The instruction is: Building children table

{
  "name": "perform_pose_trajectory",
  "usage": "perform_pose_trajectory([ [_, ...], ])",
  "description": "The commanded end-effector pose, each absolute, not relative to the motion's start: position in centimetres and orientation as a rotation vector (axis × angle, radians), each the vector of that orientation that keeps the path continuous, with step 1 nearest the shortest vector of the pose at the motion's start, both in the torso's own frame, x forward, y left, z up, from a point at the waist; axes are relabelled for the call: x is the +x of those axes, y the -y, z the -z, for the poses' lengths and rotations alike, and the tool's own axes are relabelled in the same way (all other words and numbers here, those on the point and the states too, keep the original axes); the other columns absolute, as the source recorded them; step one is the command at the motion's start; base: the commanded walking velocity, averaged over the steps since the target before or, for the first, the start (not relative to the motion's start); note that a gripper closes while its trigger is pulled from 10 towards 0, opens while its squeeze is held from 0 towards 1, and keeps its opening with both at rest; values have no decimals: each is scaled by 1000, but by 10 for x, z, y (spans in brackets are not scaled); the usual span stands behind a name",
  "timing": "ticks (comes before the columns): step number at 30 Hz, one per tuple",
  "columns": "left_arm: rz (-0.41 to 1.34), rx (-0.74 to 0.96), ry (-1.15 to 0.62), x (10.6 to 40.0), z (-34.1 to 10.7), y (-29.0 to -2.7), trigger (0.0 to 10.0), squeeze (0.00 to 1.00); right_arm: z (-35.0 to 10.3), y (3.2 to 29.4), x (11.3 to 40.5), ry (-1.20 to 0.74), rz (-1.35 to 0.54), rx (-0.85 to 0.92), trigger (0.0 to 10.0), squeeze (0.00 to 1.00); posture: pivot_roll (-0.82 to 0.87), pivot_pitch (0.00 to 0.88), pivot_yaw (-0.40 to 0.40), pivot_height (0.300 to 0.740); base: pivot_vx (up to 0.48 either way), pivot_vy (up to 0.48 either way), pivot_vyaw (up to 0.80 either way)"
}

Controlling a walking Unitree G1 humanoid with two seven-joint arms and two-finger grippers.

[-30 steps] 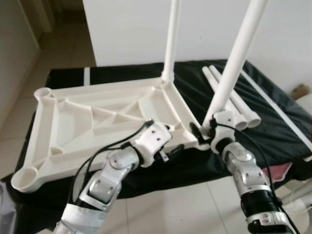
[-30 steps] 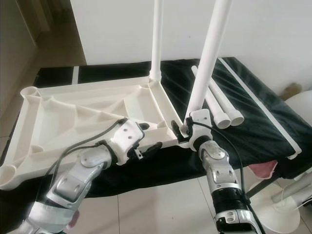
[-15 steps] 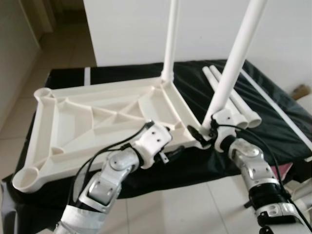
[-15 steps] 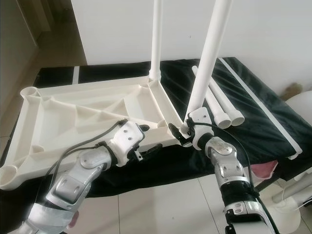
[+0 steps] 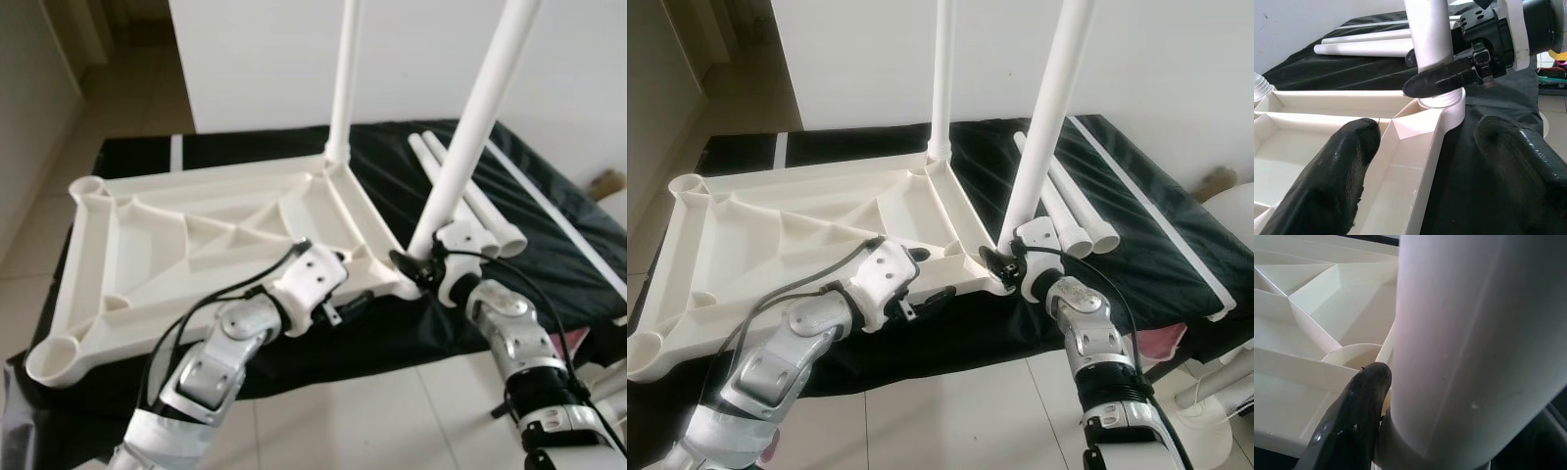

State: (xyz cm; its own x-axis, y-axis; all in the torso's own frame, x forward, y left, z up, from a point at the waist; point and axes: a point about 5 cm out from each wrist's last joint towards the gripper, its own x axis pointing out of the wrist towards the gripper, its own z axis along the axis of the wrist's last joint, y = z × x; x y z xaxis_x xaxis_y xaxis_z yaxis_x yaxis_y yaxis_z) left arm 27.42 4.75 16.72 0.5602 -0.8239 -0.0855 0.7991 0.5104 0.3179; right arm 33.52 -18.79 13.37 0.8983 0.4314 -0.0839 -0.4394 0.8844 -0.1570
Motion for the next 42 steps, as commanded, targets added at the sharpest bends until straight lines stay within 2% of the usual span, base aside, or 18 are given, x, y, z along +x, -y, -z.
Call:
perform_pose_trajectory([
  [1, 983, 322, 68, 274, -167, -46, 10000, 0, -131, 188, 334, -63, -412, -156, 10000, 0, 15, 0, -38, 740, 0, 0, 0],
  [14, 981, 307, 62, 272, -166, -45, 10000, 0, -130, 181, 332, -69, -191, -62, 10000, 0, 16, 8, -47, 740, 0, 0, 0],
  [19, 980, 301, 57, 270, -166, -45, 10000, 0, -129, 170, 326, -64, -34, 23, 10000, 0, 19, 17, -49, 740, 0, 0, 0],
  [24, 982, 304, 54, 270, -166, -45, 10000, 0, -128, 166, 325, -68, 51, 53, 10000, 0, 19, 16, -42, 740, 0, 0, 0],
  [31, 988, 311, 53, 271, -167, -46, 10000, 0, -126, 154, 318, -82, 277, 70, 10000, 0, 28, 6, -40, 740, 0, 0, 0],
  [42, 1000, 313, 54, 270, -167, -46, 10000, 0, -129, 153, 317, -74, 296, 98, 10000, 0, 31, 0, -37, 740, 0, 0, 0],
])
